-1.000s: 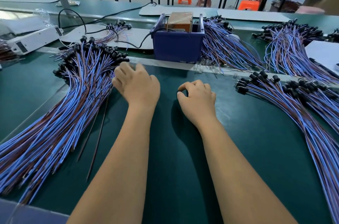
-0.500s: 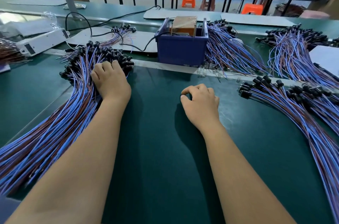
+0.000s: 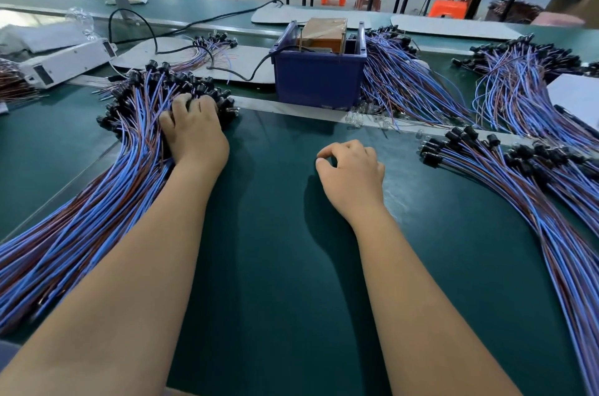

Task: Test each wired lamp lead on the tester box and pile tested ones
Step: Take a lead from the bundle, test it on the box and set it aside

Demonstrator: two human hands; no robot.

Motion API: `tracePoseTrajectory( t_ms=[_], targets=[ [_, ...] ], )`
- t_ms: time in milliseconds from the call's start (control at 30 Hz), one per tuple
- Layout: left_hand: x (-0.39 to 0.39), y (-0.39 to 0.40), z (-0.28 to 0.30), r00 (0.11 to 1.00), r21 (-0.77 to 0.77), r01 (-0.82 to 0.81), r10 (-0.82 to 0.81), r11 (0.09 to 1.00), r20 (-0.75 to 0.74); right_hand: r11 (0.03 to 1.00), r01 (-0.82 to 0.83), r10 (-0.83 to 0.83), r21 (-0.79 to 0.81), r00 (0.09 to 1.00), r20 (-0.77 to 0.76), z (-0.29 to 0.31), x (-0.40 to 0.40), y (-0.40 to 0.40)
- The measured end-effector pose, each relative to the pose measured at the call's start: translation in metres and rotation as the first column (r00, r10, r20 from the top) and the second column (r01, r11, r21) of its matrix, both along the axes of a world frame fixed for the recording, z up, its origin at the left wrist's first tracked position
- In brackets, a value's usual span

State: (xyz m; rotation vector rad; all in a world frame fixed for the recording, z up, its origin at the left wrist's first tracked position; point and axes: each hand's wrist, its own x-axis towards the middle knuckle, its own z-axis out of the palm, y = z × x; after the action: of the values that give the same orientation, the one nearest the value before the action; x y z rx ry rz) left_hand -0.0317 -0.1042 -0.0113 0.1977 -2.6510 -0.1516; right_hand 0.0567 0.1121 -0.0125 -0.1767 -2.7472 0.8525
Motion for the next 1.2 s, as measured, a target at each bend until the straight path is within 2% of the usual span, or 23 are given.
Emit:
tracePoseTrajectory(
  t_ms=[200, 333, 500, 567, 633, 667, 700, 767, 800, 833, 867, 933, 967, 1000, 1067, 1133, 1200],
  targets=[
    [-0.002, 0.002, -0.001, 1.000, -0.028, 0.008, -0.007, 1.000, 0.022, 1.000, 0.011, -0.011, -0.019, 1.000, -0.004, -0.001, -0.003, 0.001],
    [0.001, 0.001, 0.007, 0.999, 0.080, 0.013, -0.010, 0.997, -0.037, 0.999, 0.021, -0.021, -0.038, 1.000, 0.004, 0.000, -0.003, 0.000],
    [0.007, 0.026, 0.051, 0.961, 0.227, -0.077, 0.133, 0.971, -0.243, 0.998, 0.029, -0.029, -0.052, 1.000, 0.005, 0.002, -0.003, 0.000],
    [0.009, 0.047, 0.066, 0.943, 0.344, 0.068, 0.053, 0.936, -0.329, 0.998, 0.030, -0.030, -0.057, 1.000, 0.008, 0.001, -0.003, 0.000],
    [0.018, 0.075, 0.073, 0.922, 0.513, 0.289, -0.090, 0.808, -0.377, 0.995, 0.035, -0.035, -0.093, 0.999, 0.004, 0.003, -0.002, -0.001],
    [0.022, 0.089, 0.070, 0.921, 0.538, 0.336, -0.150, 0.773, -0.360, 0.991, 0.046, -0.047, -0.127, 0.999, -0.006, 0.004, -0.002, -0.001],
    [0.024, 0.102, 0.063, 0.937, 0.507, 0.324, -0.197, 0.799, -0.289, 0.983, 0.065, -0.070, -0.173, 0.997, -0.023, 0.006, -0.002, 0.000],
    [0.028, 0.121, 0.040, 0.974, 0.368, 0.201, -0.225, 0.908, 0.021, 0.956, 0.091, -0.110, -0.280, 0.993, -0.053, 0.009, -0.001, 0.001],
    [0.032, 0.127, 0.029, 0.962, 0.314, 0.163, -0.222, 0.935, 0.162, 0.941, 0.094, -0.120, -0.326, 0.991, -0.063, 0.010, 0.000, 0.001],
    [0.035, 0.130, 0.019, 0.945, 0.280, 0.148, -0.219, 0.948, 0.243, 0.932, 0.096, -0.128, -0.350, 0.989, -0.070, 0.010, 0.001, 0.002],
    [0.038, 0.132, 0.011, 0.938, 0.267, 0.144, -0.218, 0.953, 0.269, 0.931, 0.099, -0.135, -0.352, 0.988, -0.079, 0.009, 0.001, 0.002],
    [0.043, 0.136, 0.001, 0.955, 0.292, 0.155, -0.219, 0.944, 0.201, 0.921, 0.107, -0.163, -0.375, 0.979, -0.120, 0.010, 0.001, 0.001],
    [0.046, 0.139, 0.001, 0.971, 0.338, 0.167, -0.214, 0.926, 0.107, 0.873, 0.097, -0.187, -0.478, 0.972, -0.144, 0.011, -0.001, 0.002],
    [0.048, 0.142, 0.003, 0.978, 0.406, 0.198, -0.208, 0.892, -0.020, 0.765, 0.067, -0.209, -0.641, 0.967, -0.148, 0.014, 0.000, 0.002],
    [0.053, 0.149, 0.010, 0.934, 0.547, 0.347, -0.226, 0.762, -0.276, 0.441, -0.007, -0.180, -0.898, 0.979, -0.096, 0.018, -0.001, 0.002],
    [0.061, 0.158, 0.014, 0.833, 0.632, 0.553, -0.340, 0.544, -0.436, 0.232, -0.059, -0.038, -0.971, 0.997, -0.070, 0.020, -0.004, 0.004],
    [0.074, 0.166, 0.016, 0.734, 0.726, 0.640, -0.478, 0.251, -0.482, 0.038, -0.114, 0.084, -0.993, 0.990, -0.111, 0.020, -0.006, 0.008]
  ],
)
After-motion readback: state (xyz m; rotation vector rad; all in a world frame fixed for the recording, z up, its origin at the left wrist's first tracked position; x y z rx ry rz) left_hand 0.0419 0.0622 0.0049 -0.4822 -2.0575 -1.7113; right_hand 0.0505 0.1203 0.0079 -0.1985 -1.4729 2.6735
